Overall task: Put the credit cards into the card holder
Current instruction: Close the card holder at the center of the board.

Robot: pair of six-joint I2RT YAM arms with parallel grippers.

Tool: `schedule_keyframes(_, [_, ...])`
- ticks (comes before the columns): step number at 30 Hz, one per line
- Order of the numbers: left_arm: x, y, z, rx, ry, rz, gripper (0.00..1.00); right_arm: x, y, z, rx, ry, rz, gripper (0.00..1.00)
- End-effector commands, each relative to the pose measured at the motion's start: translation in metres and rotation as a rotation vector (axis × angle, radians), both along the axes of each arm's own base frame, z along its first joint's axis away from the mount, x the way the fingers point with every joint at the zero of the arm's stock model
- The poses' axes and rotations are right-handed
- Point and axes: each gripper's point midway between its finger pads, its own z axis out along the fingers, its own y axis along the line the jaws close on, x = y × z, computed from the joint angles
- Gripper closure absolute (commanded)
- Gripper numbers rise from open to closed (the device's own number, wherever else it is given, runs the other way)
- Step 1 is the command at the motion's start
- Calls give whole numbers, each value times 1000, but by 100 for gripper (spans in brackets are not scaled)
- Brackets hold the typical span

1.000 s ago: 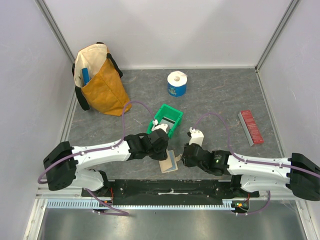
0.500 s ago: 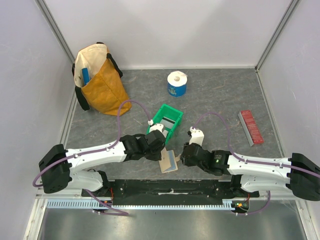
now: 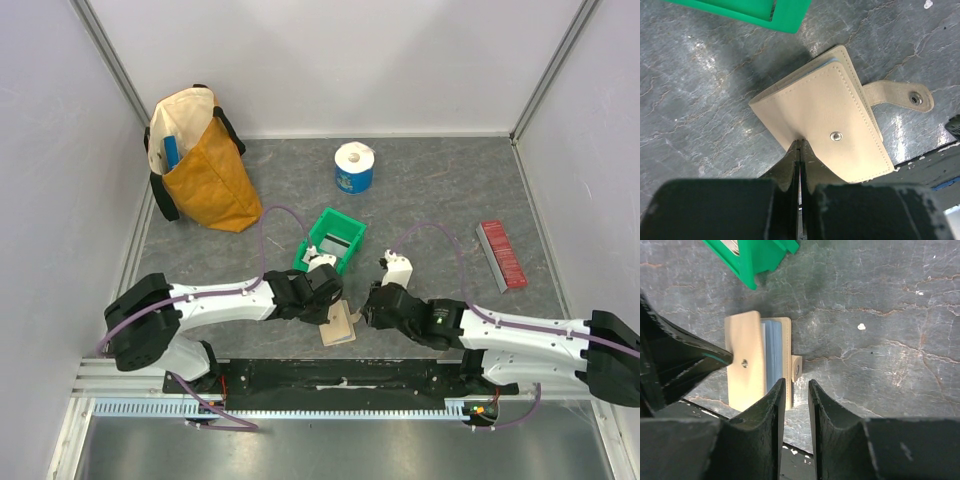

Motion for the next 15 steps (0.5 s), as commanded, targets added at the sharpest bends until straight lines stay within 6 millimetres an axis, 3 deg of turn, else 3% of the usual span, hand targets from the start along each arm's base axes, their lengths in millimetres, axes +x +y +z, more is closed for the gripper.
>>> schedule_keyframes(1, [6, -17, 3, -45, -14, -6, 98, 10, 5, 24, 73, -40, -25, 69])
schedule_keyframes(15, [1, -28, -4, -83, 12, -38, 98, 16, -12, 1, 71, 10, -47, 76])
